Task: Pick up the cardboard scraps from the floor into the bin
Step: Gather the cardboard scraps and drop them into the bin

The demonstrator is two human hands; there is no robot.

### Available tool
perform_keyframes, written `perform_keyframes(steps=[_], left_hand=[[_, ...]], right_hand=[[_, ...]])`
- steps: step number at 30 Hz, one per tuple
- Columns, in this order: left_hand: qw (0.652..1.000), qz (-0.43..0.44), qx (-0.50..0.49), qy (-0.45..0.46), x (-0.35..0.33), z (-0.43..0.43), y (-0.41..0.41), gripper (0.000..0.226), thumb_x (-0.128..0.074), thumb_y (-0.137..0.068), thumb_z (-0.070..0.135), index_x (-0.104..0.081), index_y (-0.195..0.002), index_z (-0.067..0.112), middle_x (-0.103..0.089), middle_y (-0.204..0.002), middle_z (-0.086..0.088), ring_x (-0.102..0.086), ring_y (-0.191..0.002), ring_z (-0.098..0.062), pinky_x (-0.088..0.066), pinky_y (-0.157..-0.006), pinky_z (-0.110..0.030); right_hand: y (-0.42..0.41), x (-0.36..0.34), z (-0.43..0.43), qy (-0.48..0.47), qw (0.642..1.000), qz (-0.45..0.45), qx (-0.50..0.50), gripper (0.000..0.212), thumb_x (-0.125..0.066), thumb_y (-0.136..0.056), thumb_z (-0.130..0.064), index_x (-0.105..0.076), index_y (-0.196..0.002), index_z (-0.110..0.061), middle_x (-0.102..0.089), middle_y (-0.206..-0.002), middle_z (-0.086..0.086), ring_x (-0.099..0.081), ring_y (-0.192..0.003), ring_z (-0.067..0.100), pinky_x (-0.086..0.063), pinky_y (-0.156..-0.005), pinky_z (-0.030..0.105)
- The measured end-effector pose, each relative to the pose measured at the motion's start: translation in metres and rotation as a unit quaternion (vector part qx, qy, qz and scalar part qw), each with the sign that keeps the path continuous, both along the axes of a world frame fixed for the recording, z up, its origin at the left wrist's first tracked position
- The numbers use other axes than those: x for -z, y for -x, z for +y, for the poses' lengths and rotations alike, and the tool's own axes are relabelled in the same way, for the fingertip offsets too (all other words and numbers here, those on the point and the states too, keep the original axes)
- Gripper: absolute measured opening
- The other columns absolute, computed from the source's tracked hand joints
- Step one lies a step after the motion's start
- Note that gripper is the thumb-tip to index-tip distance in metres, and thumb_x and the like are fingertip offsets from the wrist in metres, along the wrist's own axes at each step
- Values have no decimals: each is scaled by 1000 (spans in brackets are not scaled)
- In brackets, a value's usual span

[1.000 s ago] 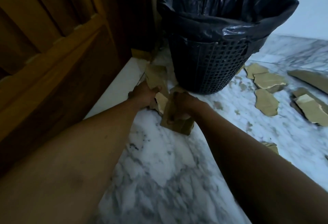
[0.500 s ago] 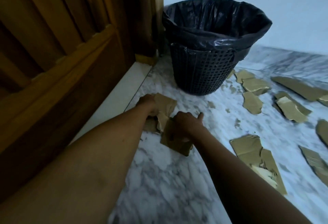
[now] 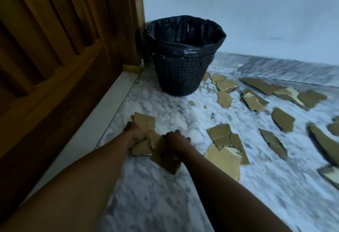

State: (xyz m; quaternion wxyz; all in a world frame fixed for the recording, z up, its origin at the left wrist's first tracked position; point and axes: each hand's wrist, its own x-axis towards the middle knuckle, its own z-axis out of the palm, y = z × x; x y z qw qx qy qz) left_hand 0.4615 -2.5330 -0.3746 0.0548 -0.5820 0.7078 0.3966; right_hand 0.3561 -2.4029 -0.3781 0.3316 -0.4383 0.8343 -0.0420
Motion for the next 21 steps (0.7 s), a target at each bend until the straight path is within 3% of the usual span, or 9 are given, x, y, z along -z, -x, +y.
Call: perform_keyframes(steps=[2,3,5,7,10,13,16,19,21], left_hand=[[999,32,-5,-2,-7,9,2,22,-64,-91,19,-60,-107,4,-61,-119,-18,-60,-89,-31,-54,-79,-38],[999,46,-11,-16,-12,13,4,19,-62,-93,16,-59,-108,4,-60,-121,-18,-60,-92,-33,-53,-81,-40],[994,85,-29,-64,-22,20,13,40,-61,-95,14,-50,-133,4,-53,-135,-19,-56,-113,-38,-52,-90,-44],[986,102,-25,-126,-35,34,27,55,-61,-96,16,-38,-145,7,-50,-140,-16,-53,-121,-37,-51,-92,-45],[967,85,40,-237,-49,64,54,49,-62,-96,19,-44,-141,8,-62,-122,-15,-64,-103,-34,-57,-78,-45],[946,58,160,-277,-52,108,83,44,-63,-96,23,-51,-135,8,-64,-122,-16,-64,-106,-36,-57,-68,-42],[935,56,212,-279,-41,156,108,51,-66,-93,21,-47,-140,10,-55,-137,-17,-56,-120,-40,-53,-89,-52],[939,77,247,-226,-28,186,125,55,-57,-99,14,-35,-150,10,-39,-152,-10,-42,-135,-34,-38,-109,-40],[953,44,272,-128,-21,195,131,59,-49,-103,22,-22,-154,9,-26,-158,-10,-28,-143,-30,-27,-116,-35]], right_hand=[[-1,-5,10,50,998,-19,13,36,-67,-90,-23,-54,-121,-10,-45,-129,18,-53,-113,37,-48,-91,43],[3,-10,19,76,997,-19,29,35,-65,-91,-22,-54,-121,-9,-49,-128,18,-56,-112,36,-48,-90,41],[23,-24,41,121,988,-33,92,42,-66,-91,-23,-54,-129,-9,-56,-131,16,-57,-117,34,-45,-94,38],[58,-38,73,159,968,-65,184,56,-72,-87,-26,-50,-135,-8,-56,-133,15,-55,-120,33,-45,-98,38],[108,-59,132,233,890,-158,358,60,-86,-72,-27,-60,-121,-6,-65,-119,18,-65,-102,32,-56,-90,49],[139,-71,183,256,802,-225,490,43,-85,-75,-22,-65,-108,-4,-70,-99,16,-68,-79,27,-58,-67,40],[152,-58,213,247,756,-229,561,47,-81,-80,-26,-59,-116,-5,-67,-96,14,-65,-76,28,-55,-67,41],[144,-38,219,276,716,-259,587,29,-75,-86,-22,-59,-108,-11,-65,-101,18,-67,-86,36,-59,-78,54],[135,-30,216,295,693,-306,583,14,-66,-93,-16,-59,-102,-7,-64,-100,18,-67,-88,38,-60,-70,53]])
